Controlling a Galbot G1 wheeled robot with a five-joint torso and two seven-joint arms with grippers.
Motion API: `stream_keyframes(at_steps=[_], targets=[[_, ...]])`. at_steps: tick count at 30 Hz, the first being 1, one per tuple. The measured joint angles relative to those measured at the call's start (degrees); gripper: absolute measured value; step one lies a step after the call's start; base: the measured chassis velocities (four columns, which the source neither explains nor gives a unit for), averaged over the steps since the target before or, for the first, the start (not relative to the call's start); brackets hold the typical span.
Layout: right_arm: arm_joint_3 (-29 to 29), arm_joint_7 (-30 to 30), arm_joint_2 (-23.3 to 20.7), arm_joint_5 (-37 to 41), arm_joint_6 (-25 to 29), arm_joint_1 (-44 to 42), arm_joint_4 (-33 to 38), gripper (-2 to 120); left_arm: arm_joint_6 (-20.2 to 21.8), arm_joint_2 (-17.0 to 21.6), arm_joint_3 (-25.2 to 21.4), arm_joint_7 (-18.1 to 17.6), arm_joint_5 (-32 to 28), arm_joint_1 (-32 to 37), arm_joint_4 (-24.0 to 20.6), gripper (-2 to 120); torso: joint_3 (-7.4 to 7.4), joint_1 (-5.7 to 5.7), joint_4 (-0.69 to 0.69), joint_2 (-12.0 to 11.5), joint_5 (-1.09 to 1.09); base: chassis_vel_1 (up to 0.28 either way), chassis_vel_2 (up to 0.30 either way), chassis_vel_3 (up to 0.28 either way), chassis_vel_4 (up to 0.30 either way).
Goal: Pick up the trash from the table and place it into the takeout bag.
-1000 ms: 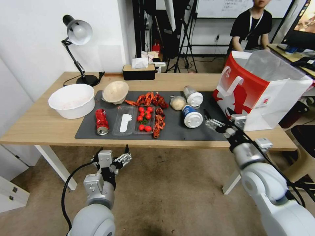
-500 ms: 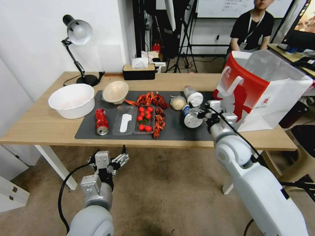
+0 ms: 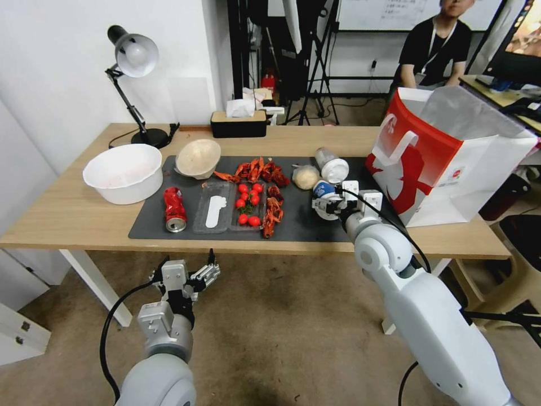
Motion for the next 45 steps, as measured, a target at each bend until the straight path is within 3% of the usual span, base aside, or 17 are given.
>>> stream_keyframes(at_steps=[16,26,33,36,39,45], targets=[[0.3,-1.6,0.4,2.6,0.0,-0.3,-2.2,100,-1.7,-0.3,0.2,-0.1,0.8,0.4,0.4,100,0.00,0.00,0.00,0.0,0.01,0.000,0.000,0.000,0.000],[1.7,-2.5,-0.1,2.7,0.6,-1.8,-1.9,72,-2.2,-0.3,0.4,-0.1,1.1,0.5,0.7,100,-0.01,-0.01,0.01,0.0,0.00,0.000,0.000,0.000,0.000],[3.0,-5.4,-1.2,1.2,3.4,-2.6,0.4,68,-2.2,-0.2,0.3,-0.2,1.1,0.5,0.6,100,0.00,-0.01,0.00,0.0,0.03,0.000,0.000,0.000,0.000],[4.9,-11.2,-3.8,-6.3,9.5,-2.5,3.7,68,-2.3,-0.2,0.1,-0.2,1.1,0.7,0.3,100,0.00,-0.01,0.00,0.0,0.01,0.000,0.000,0.000,0.000],[7.3,-13.9,-7.0,-8.9,13.6,-1.0,6.9,68,-2.3,-0.2,0.0,-0.3,1.1,0.9,0.1,100,0.00,-0.01,0.00,0.0,0.01,0.000,0.000,0.000,0.000],[11.8,-10.7,-14.8,-1.0,14.9,4.9,12.0,68,-2.4,-0.8,-0.3,-0.3,1.4,1.2,-0.2,100,0.00,-0.01,0.01,0.0,0.00,0.000,0.000,0.000,0.000]])
